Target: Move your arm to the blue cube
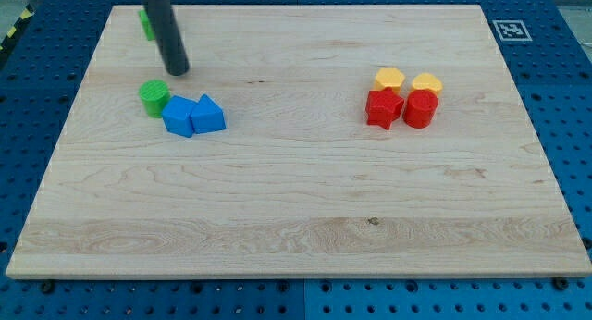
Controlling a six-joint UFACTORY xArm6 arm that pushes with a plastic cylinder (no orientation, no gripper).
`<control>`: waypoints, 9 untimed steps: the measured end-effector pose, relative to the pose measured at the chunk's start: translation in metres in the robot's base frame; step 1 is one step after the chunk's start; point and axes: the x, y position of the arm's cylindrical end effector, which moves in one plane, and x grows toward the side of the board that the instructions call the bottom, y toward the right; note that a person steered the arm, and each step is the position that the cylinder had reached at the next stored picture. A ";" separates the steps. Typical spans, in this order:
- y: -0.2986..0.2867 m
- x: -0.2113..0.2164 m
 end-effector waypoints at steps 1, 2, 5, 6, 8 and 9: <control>0.024 0.000; 0.079 0.023; 0.096 0.124; 0.079 0.146; -0.031 0.146; -0.041 0.138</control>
